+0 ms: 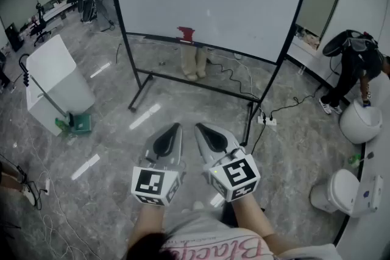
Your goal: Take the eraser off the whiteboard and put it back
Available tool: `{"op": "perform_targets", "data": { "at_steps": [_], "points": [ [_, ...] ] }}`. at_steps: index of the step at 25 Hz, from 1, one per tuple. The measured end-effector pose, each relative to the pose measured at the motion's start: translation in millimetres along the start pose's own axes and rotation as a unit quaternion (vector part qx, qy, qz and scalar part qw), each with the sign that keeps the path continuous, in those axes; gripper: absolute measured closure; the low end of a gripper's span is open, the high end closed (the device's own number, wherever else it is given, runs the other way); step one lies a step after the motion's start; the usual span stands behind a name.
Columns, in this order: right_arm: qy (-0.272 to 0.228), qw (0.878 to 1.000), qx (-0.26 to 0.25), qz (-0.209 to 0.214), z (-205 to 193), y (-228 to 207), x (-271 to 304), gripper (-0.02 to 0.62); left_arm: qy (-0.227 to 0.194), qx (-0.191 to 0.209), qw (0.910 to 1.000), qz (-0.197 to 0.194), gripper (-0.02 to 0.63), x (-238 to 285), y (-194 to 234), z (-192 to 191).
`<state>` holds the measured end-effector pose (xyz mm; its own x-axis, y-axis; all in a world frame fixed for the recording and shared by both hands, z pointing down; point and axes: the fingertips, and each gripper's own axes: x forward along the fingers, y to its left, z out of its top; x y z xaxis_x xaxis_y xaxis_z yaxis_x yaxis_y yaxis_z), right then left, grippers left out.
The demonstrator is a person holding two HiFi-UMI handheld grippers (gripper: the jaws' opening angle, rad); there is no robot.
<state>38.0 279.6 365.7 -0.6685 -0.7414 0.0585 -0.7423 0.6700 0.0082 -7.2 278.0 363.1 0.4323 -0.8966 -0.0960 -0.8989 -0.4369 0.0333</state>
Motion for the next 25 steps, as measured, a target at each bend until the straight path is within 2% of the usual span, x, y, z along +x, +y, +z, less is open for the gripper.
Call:
{"op": "perform_targets", "data": {
  "at_steps": [14, 25],
  "points": [
    [0.001, 1.000, -0.013, 0.003, -3, -8, 8, 0.595, -0.001, -0.010, 0.9999, 0.006, 0.607, 12, 8, -5],
    [-0.002, 1.000, 0.006, 0.007, -5, -36, 8, 0.595, -0.005, -0.015, 0.9996, 0.023, 0.606, 29, 3, -9]
  ]
}}
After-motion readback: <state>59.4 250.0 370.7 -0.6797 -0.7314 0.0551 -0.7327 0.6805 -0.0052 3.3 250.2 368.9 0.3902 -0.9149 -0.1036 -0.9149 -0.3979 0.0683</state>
